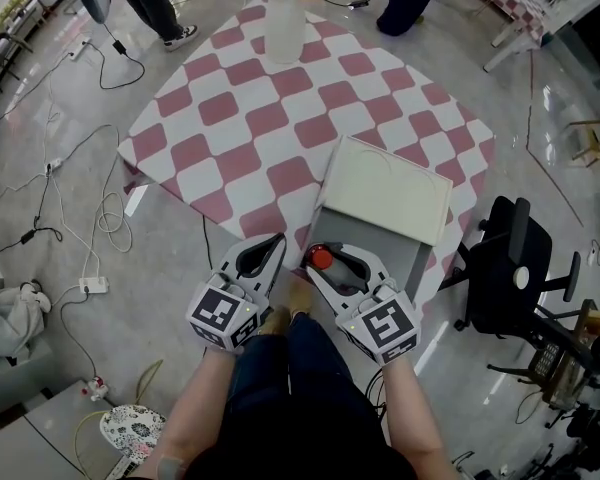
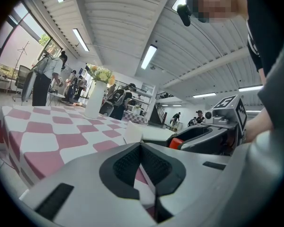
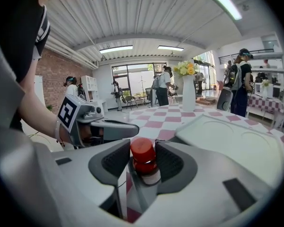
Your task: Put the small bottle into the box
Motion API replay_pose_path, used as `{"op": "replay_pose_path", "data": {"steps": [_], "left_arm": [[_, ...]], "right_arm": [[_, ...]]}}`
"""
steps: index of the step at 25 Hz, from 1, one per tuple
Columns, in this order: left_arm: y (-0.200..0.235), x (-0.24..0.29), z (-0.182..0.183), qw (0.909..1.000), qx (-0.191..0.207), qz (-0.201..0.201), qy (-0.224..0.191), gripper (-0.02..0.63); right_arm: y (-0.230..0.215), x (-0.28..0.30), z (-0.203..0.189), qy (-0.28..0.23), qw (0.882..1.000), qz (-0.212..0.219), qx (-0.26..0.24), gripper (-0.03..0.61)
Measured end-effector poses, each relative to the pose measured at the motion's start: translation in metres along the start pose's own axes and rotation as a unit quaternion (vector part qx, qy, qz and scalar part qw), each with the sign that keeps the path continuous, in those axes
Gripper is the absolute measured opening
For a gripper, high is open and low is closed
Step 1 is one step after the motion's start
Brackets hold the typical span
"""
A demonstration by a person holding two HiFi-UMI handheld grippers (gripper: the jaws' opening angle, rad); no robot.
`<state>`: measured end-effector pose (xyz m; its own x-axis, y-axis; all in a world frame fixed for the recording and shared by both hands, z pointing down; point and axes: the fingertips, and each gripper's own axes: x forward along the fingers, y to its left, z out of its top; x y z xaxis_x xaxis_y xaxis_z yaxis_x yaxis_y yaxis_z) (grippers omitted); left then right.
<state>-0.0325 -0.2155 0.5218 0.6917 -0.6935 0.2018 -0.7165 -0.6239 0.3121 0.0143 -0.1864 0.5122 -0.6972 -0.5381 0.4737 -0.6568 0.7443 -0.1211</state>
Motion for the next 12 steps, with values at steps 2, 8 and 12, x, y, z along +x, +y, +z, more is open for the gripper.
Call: {"op": "replay_pose_path", "data": {"steps": [2, 8, 12], "left_arm": [[-0.001, -0.001, -0.001, 1.0000, 0.000, -0.001, 0.000, 0.000], [-0.006, -0.005, 0.002, 1.0000, 0.005, -0.004, -0.004, 0.000], [-0.010, -0.007, 0.007, 0.9999, 0.008, -0.008, -0.007, 0.000]], "right_arm": [[-0.001, -0.001, 0.002, -0.004, 1.000, -0.002, 0.003, 0.169], [-0.001, -0.011, 0.008, -0.025, 0.999, -0.009, 0.018, 0.169], [-0.004, -0.020, 0.018, -0.050, 0.998, -0.025, 0.022, 0.132]]}}
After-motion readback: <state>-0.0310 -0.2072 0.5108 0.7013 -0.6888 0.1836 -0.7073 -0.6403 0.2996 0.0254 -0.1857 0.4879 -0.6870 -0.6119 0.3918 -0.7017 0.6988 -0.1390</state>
